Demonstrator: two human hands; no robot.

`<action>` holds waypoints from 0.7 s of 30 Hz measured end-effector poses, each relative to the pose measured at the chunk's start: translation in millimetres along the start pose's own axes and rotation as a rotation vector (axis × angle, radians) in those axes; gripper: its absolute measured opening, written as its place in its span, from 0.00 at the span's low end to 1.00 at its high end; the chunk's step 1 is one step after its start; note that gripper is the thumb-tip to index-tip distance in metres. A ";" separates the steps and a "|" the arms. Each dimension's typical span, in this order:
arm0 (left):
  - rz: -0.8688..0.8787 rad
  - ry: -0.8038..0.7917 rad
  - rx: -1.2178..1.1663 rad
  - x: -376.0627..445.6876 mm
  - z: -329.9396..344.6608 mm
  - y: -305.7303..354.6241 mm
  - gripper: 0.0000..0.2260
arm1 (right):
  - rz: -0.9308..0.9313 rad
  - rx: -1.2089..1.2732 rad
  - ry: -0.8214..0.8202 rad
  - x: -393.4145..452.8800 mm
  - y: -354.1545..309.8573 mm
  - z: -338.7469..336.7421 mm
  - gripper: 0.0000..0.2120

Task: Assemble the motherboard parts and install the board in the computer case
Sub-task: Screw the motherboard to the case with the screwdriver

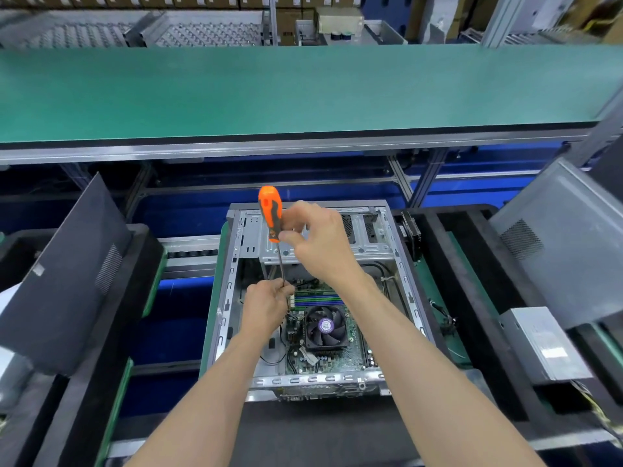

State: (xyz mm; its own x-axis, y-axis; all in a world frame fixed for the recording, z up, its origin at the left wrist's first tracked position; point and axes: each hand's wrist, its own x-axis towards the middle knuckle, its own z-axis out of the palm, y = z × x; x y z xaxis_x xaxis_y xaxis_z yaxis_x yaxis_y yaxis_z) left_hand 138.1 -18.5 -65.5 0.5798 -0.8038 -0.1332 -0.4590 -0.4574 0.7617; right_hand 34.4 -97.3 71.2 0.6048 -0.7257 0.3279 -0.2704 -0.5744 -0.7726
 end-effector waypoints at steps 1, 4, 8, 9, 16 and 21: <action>-0.007 0.008 -0.004 0.4 -0.4 -0.9 0.10 | 0.007 -0.022 -0.005 -0.4 1.4 0.3 0.07; -0.008 0.000 0.010 2.4 -0.3 -0.7 0.11 | 0.021 -0.010 -0.083 -7.7 2.6 3.1 0.13; 0.014 -0.033 0.085 1.2 2.2 2.2 0.10 | 0.052 0.088 -0.084 -3.5 -3.8 0.3 0.12; 0.019 -0.033 0.096 1.2 2.2 2.5 0.10 | 0.053 0.096 -0.099 -0.4 -6.1 -0.5 0.10; 0.003 -0.040 0.113 0.1 0.3 1.3 0.09 | 0.029 -0.030 -0.027 4.9 -11.2 -6.0 0.17; -0.021 -0.023 0.086 1.3 0.4 -0.2 0.09 | 0.033 0.045 -0.055 5.5 -10.0 -7.5 0.12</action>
State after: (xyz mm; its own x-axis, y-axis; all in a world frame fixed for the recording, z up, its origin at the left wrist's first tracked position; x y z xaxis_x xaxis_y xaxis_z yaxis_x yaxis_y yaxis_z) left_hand 138.7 -19.7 -66.1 0.5748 -0.8018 -0.1637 -0.5039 -0.5044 0.7012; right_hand 34.8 -98.4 84.8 0.6371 -0.7210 0.2724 -0.2573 -0.5321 -0.8067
